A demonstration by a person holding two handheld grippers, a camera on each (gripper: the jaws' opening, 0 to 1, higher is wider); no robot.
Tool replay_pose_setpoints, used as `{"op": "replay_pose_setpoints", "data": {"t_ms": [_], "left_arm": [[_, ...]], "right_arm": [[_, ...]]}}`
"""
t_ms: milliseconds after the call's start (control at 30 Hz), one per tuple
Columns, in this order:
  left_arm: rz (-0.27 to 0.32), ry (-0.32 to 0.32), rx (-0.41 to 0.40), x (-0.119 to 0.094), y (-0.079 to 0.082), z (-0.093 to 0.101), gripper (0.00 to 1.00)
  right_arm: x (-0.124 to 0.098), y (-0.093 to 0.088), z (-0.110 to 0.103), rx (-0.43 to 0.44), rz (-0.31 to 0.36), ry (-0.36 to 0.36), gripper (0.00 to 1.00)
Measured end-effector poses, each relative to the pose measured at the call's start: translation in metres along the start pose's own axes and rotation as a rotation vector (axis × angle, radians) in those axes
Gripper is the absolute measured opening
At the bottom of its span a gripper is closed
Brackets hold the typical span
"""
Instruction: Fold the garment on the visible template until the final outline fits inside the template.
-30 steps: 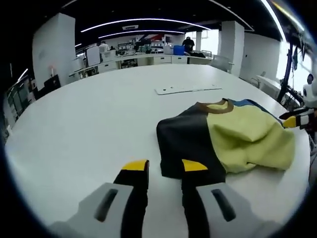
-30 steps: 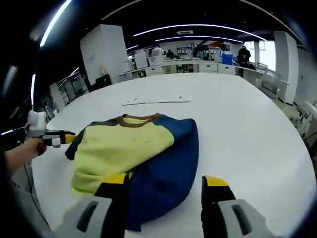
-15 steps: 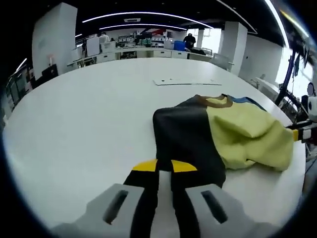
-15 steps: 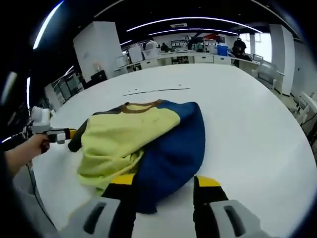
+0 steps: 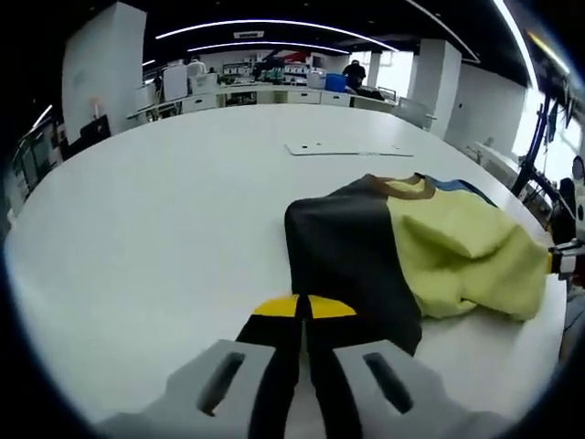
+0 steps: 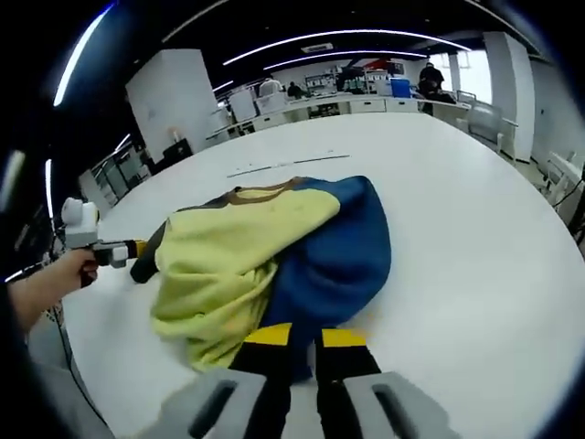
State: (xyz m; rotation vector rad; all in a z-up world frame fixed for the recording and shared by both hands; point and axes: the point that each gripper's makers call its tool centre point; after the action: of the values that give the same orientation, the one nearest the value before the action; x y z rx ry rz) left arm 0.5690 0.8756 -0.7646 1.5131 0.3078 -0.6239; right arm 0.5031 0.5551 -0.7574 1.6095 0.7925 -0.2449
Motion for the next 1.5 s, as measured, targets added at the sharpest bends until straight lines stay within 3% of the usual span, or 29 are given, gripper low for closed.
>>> {"op": "replay_pose_setpoints", "data": {"t_ms": [133,200,267,533,733,967,1100,1500], "left_arm": [[-0.002,0.009,0.074,-0.005,0.002,-0.004,0.00],[0.006,0.011,0.066,-0.009,0.005,-0.007,0.00],[0.038,0.009,-0.018,-0.011,0.010,-0.009,0.00],[0.050,0.037,-0.024,-0.023,0.014,-0.023,0.00],[0.052,0.061,-0.019,-0.028,0.017,-0.033,0.00],[0.065,0.075,-0.015,-0.031,0.023,-0.040,0.00],[0.067,0.086,0.005,-0.031,0.027,-0.045,0.00],[0.076,0.121,0.042,-0.020,0.044,-0.062,0.00]], "right_arm": [[-0.003,0.002,0.001,-0.002,0.017,0.011,0.00],[-0.005,0.006,0.003,-0.020,0.030,0.005,0.00],[-0.008,0.009,0.009,-0.035,0.035,-0.017,0.00],[-0.020,0.024,0.024,-0.070,0.031,-0.031,0.00],[-0.033,0.027,0.044,-0.041,0.000,-0.025,0.00],[-0.041,0.029,0.077,-0.066,-0.029,-0.066,0.00],[-0.041,0.027,0.093,-0.084,-0.079,-0.082,0.00],[-0.036,0.041,0.142,-0.153,-0.110,-0.166,0.00]]}}
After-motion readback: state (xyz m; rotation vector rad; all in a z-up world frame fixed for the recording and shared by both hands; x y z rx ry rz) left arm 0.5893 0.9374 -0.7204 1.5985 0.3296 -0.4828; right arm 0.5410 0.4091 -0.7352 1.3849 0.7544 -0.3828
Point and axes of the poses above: the point that each gripper's makers call its tool centre point, and the gripper's own axes: x roughly forward along the fingers, z roughly to its right, y roughly out of its top, and after that the axes turned 5 degrees about z, right-handed
